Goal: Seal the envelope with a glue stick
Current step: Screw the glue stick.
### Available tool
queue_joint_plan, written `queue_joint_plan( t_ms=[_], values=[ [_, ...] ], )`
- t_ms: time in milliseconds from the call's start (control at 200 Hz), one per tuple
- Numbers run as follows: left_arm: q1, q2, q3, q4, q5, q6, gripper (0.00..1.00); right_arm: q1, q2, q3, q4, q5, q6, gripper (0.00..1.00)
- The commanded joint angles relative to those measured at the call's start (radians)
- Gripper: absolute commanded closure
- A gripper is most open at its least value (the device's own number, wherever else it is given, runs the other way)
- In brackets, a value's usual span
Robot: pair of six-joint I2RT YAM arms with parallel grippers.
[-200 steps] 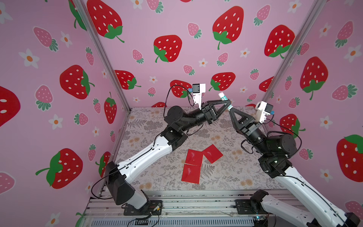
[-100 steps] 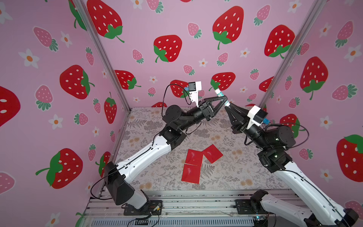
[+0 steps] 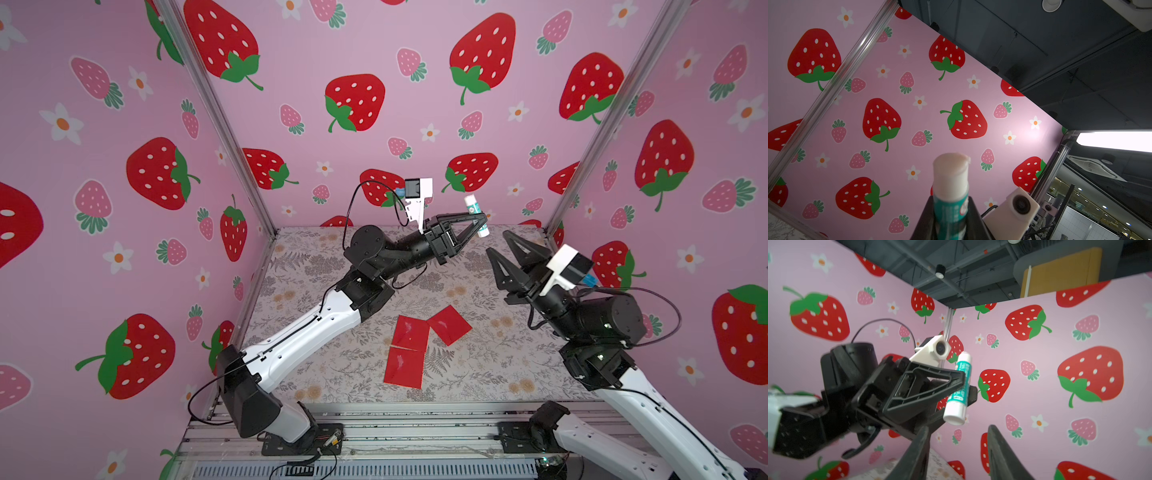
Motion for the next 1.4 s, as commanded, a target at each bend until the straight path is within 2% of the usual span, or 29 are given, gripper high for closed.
queue_joint_plan(
  t_ms=[0,60,100,200,285,600,1101,1396],
  values=[
    [-0.002,0.001,0.005,0.049,0.038,0.031,1.00,0.005,-0.026,-0.024,-0.035,0.116,0.638,0.49],
    [-0.002,0.001,0.008,0.056,0.045,0.031,1.00,0.004,-0.019,-0.037,-0.004,0.094,0.833,0.49],
    [-0.001,0.002,0.009,0.061,0.048,0.028,1.00,0.004,-0.005,-0.046,0.046,0.063,0.915,0.49],
    [-0.001,0.003,0.008,0.072,0.049,0.018,1.00,0.004,0.040,-0.063,0.186,0.016,1.059,0.49],
    [-0.002,0.001,0.006,0.077,0.051,0.012,1.00,0.005,0.075,-0.068,0.266,0.009,1.124,0.49],
    [-0.002,0.004,0.001,0.062,0.033,0.015,1.00,0.004,0.164,-0.044,0.427,-0.047,1.164,0.51],
    [0.004,0.012,-0.003,0.052,-0.005,0.018,1.00,0.004,0.215,-0.048,0.522,-0.075,1.216,0.55],
    [0.002,0.017,0.000,0.057,0.004,0.008,1.00,0.005,0.235,-0.035,0.534,-0.057,1.219,0.68]
  ],
)
